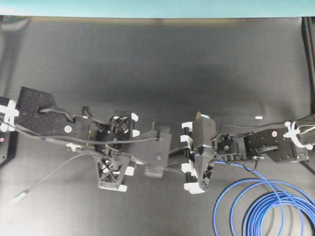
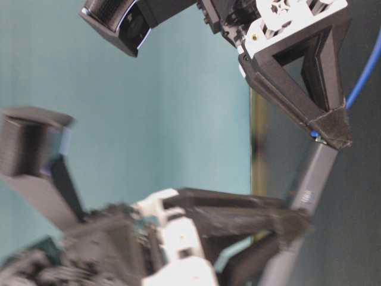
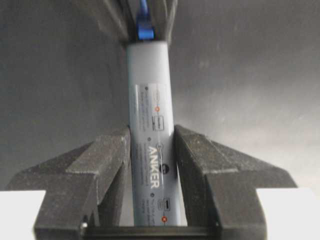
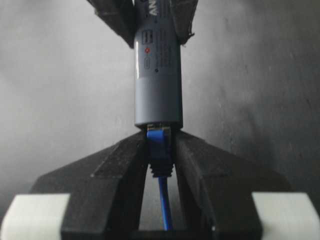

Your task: Insert the LAN cable into the hub.

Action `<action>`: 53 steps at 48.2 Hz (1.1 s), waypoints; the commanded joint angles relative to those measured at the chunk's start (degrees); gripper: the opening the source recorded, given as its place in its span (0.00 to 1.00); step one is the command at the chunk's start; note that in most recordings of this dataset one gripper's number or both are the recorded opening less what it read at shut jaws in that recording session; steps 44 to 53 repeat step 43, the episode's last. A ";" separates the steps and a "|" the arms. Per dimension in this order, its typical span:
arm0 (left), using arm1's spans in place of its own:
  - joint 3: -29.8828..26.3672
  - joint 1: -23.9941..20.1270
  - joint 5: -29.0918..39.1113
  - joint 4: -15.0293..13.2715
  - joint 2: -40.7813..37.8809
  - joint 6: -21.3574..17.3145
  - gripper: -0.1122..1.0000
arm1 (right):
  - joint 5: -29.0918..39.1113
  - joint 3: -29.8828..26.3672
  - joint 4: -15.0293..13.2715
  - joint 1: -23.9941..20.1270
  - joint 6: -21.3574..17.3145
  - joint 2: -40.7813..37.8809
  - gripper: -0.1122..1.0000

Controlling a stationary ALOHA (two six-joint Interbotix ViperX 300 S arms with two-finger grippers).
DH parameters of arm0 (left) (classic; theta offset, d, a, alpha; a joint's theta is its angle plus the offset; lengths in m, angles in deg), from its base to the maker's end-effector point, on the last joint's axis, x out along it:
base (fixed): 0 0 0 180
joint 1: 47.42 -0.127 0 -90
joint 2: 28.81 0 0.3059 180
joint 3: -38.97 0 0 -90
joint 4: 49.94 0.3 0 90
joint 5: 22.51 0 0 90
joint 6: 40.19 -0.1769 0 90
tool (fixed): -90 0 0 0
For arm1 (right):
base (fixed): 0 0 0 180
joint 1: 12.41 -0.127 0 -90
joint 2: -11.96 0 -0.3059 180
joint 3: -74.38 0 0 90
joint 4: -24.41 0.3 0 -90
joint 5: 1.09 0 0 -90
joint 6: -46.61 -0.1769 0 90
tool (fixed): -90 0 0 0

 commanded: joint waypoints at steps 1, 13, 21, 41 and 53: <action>1.32 0.18 -0.88 0.09 1.32 -0.18 0.36 | 2.46 -1.76 0.09 0.09 0.09 0.53 0.25; 6.33 -0.26 -1.49 0.18 3.16 0.09 0.36 | 8.61 0.44 0.00 -1.05 -0.62 1.23 0.27; 8.70 -0.44 -5.27 0.09 4.31 0.53 0.36 | 7.73 3.16 0.26 -2.20 -2.37 3.25 0.69; 11.60 -2.37 -11.87 0.18 4.48 0.97 0.36 | 7.82 14.50 0.70 -3.87 -7.73 15.73 0.85; 11.51 -2.55 -12.74 0.18 4.39 0.88 0.36 | 7.82 15.47 0.70 -3.96 -7.91 17.23 0.85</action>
